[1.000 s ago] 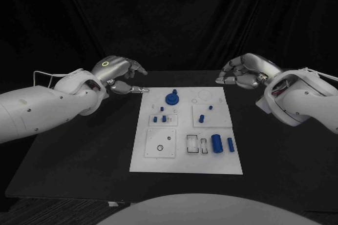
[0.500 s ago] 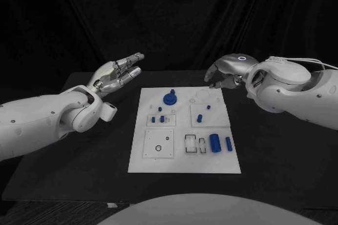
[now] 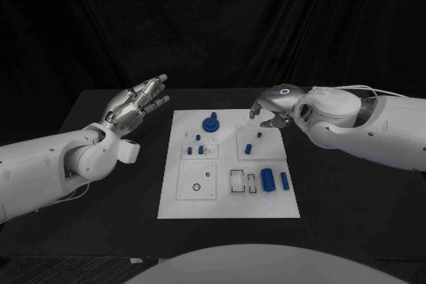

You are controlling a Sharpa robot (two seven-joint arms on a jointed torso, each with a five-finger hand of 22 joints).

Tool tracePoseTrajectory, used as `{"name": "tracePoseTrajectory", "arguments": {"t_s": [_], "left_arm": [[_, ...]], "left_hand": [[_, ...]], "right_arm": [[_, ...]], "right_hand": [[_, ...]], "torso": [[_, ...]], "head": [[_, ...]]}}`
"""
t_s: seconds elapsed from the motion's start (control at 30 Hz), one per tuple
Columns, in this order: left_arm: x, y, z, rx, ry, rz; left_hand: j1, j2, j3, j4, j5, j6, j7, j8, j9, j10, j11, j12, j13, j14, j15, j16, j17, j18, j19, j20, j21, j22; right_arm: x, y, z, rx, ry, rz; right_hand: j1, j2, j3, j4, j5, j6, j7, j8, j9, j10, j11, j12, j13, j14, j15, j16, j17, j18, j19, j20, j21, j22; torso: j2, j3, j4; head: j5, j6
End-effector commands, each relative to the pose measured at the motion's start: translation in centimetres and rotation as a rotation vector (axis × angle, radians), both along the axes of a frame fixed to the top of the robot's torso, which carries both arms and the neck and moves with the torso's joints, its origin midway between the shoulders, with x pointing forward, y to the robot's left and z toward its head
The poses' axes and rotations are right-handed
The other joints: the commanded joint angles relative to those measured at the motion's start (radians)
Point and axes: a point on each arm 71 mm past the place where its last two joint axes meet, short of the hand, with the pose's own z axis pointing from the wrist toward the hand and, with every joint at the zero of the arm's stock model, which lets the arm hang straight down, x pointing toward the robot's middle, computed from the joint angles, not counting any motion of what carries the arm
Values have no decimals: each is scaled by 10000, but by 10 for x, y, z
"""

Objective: Assemble the parts on the task board

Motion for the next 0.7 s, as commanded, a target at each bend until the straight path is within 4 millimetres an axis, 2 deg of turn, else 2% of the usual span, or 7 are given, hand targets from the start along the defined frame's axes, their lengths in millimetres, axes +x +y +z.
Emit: {"name": "tracePoseTrajectory", "arguments": {"t_s": [0.03, 0.1, 0.2, 0.3, 0.37, 0.57, 0.7], "left_arm": [[-3, 2, 11, -1455, -1164, -65], [-3, 2, 11, -1468, -1128, -103], [-3, 2, 10, -1503, -1045, -202], [-4, 2, 10, -1506, -1014, -219], [-4, 3, 9, -1494, -996, -207], [-5, 4, 9, -1470, -929, -219], [-4, 2, 8, -1469, -889, -264]], "left_hand": [[0, 437, -12, -43, 211, 109, 145, 3, 19, -75, 84, 165, -8, 27, 96, 100, -9, 222, -4, 84, -20, -34], [98, 586, -108, -54, 388, 192, 205, 12, 25, -106, 142, 253, -9, 37, 159, 135, -9, 263, 4, 97, -19, -64], [240, 723, -239, -57, 500, 199, 271, 9, 23, -142, 217, 357, -10, 42, 226, 161, -8, 299, 13, 113, -17, -101], [385, 867, -359, -57, 628, 258, 343, 15, 27, -156, 293, 492, -4, 55, 235, 217, 2, 325, 29, 118, -11, -102], [412, 907, -390, -56, 670, 279, 347, 18, 29, -156, 305, 528, -2, 58, 238, 228, 4, 331, 31, 118, -11, -115], [631, 1051, -575, -68, 984, 339, 418, 22, 32, -178, 380, 686, 0, 64, 262, 275, 10, 360, 47, 126, -8, -152], [1038, 1179, -677, -70, 1463, 404, 467, 28, 37, -189, 438, 845, 6, 106, 431, 432, 38, 356, 87, 143, 5, -120]], "right_arm": [[-1, 0, -7, -502, 74, 110], [-1, 1, -9, -477, 91, 145], [-2, 1, -13, -448, 148, 192], [-2, 1, -15, -468, 214, 205], [-2, 1, -17, -495, 272, 205], [-1, 0, -25, -569, 433, 173], [-1, -2, -29, -627, 530, 137]], "right_hand": [[-570, -316, 158, 298, -1206, 128, -26, 58, 42, -11, -19, 153, -90, 408, 70, 43, -54, 129, 82, -18, 20, 1605], [-676, -377, 183, 367, -1288, 193, -19, 85, 58, 8, -43, 193, -104, 405, 68, 34, -76, 130, 89, -29, 22, 1610], [-598, -416, 413, 325, -649, 309, -18, 107, 76, 46, -33, 278, -160, 406, 65, 33, -93, 126, 106, -35, 22, 1624], [-426, -467, 836, 111, 835, 378, 16, 50, 48, 36, 2, 304, -296, 400, 75, 31, -123, 121, 119, -25, 10, 1647], [-397, -475, 994, 34, 1106, 432, 12, 44, 42, 66, 8, 321, -342, 400, 82, 38, -120, 122, 121, -26, 4, 1655], [-493, -501, 1246, -57, 1166, 717, 73, 125, 70, 185, 0, 371, -425, 400, 86, 56, -106, 125, 117, -21, -21, 1668], [-608, -525, 1378, -114, 976, 909, 140, 180, 104, 283, -11, 413, -481, 399, 83, 64, -105, 124, 118, -19, -30, 1682]], "torso": [[9, -89, 19], [14, -90, 21], [11, -94, 22], [4, -85, 17], [3, -85, 19], [2, -83, 12], [-7, -85, 3]], "head": [[-91, -2], [-99, -2], [-116, -2], [-124, -2], [-151, -2], [-163, -2], [-145, -2]]}}
